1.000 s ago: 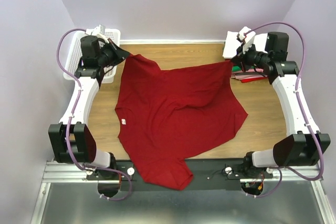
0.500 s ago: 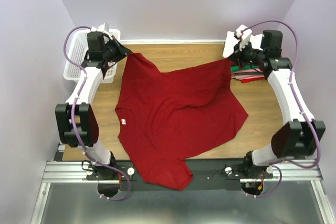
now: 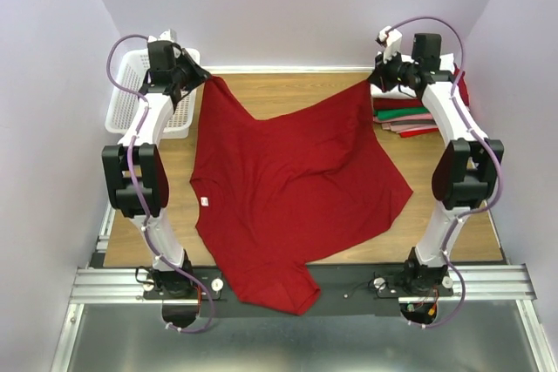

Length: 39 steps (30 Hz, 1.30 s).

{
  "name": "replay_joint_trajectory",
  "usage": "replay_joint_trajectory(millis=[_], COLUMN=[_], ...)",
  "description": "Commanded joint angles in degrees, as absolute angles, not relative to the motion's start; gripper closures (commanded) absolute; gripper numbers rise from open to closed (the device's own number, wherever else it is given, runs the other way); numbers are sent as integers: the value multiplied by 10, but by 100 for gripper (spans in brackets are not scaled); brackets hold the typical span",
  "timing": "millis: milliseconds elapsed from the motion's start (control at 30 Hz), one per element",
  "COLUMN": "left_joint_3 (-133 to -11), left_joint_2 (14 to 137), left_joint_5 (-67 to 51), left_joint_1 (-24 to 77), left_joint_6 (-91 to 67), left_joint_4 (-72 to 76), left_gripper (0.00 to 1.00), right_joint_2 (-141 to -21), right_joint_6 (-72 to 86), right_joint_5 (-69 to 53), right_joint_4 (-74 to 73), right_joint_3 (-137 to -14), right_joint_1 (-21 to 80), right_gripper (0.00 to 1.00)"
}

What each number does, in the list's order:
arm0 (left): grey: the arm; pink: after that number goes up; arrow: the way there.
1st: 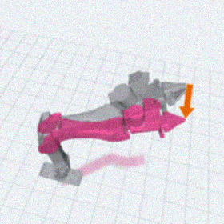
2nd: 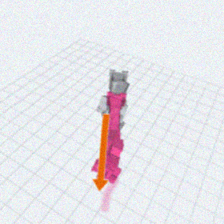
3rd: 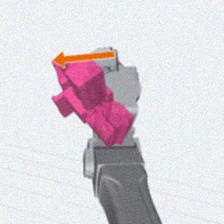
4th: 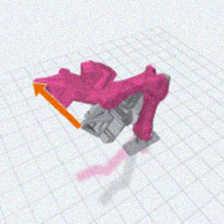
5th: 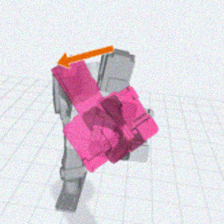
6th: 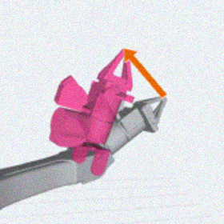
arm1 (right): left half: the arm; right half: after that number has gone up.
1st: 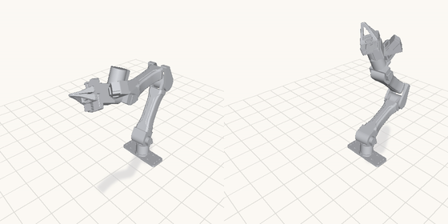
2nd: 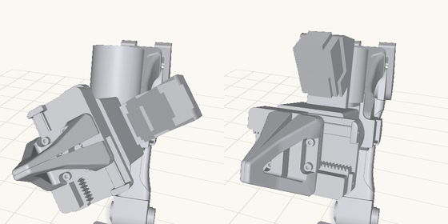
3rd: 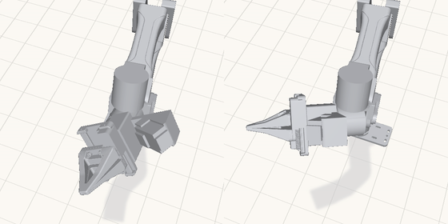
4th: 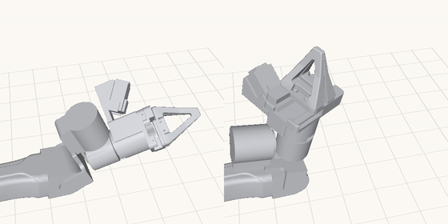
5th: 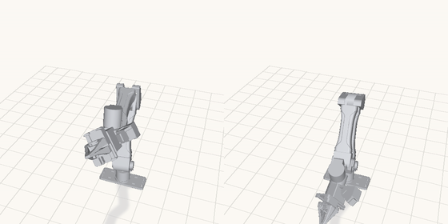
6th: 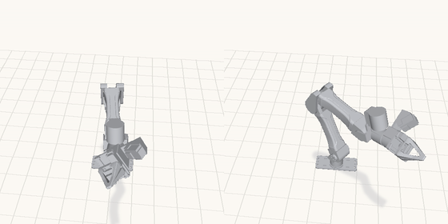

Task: Fold and stack the t-shirts
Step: Flatten the tshirt out

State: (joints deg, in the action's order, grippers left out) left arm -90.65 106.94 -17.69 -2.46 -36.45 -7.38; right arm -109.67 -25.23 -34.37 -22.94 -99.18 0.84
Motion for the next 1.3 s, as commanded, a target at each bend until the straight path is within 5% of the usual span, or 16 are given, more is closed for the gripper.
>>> replay_joint_trajectory(millis=[0,533,1267], left_joint_3=[-962,-1098,-1020], left_joint_2=[1106,1237,1166], left_joint_5=[-140,-149,-163], left_joint_1=[-36,-37,-36], left_joint_6=[-356,-342,-316], left_joint_4=[-80,-115,-86], left_gripper=[100,100,100], right_joint_2=[-1151,-1326,-1248], right_joint_6=[-222,-172,-180], right_joint_5=[-301,-216,-254], right_joint_4=[-202,-192,-184], right_joint_3=[-1061,-1226,-1135], right_joint_1=[20,35,36], right_gripper=[99,98,97])
